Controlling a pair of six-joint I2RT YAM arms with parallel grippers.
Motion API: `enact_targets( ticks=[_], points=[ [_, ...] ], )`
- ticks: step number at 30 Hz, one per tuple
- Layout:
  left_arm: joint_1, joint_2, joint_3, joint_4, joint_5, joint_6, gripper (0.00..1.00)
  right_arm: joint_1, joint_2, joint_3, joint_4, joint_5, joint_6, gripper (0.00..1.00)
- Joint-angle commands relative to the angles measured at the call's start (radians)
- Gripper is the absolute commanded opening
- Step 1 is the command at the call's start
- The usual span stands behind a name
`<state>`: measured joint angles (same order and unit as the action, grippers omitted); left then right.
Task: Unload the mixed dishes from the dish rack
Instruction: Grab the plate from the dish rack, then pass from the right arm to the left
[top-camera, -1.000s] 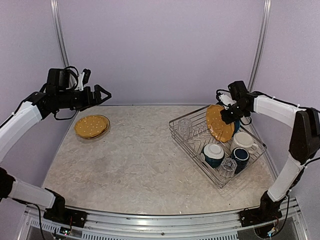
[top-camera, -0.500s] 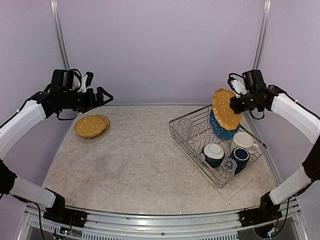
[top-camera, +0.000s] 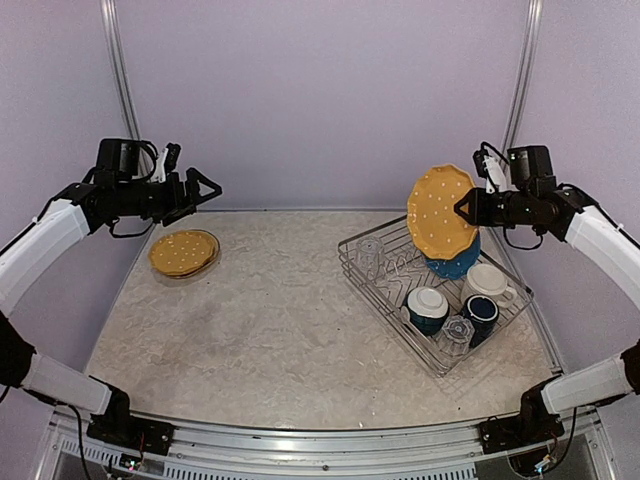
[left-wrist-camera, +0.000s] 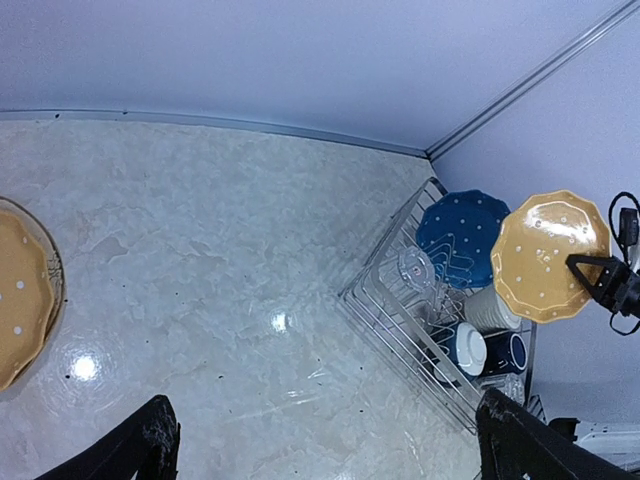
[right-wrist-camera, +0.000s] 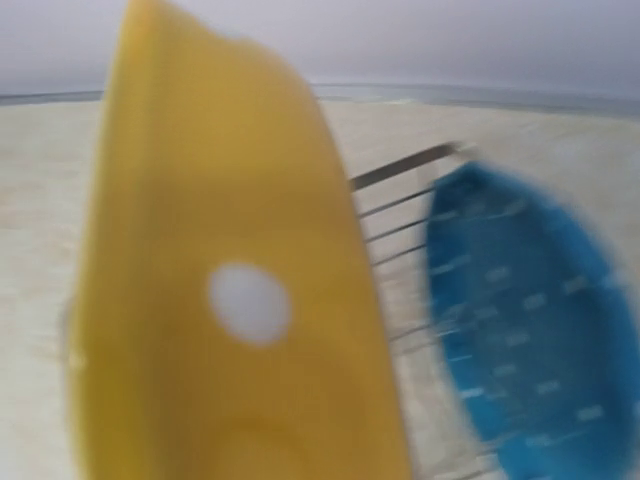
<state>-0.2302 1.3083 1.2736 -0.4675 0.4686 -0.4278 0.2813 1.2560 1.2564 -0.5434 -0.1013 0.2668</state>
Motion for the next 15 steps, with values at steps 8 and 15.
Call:
enact_targets(
  ticks=[8, 15],
  points=[
    [-0.084, 0.107, 0.040, 0.140, 0.257, -0.264, 0.99, 0.007, -0.171, -0.212, 0.498, -0.401, 0.417, 0.00],
    [-0.303, 0.257, 0.052, 0.485, 0.266, -0.532, 0.99, 0.046, -0.169, -0.319, 0.717, -0.484, 0.564, 0.00]
  ],
)
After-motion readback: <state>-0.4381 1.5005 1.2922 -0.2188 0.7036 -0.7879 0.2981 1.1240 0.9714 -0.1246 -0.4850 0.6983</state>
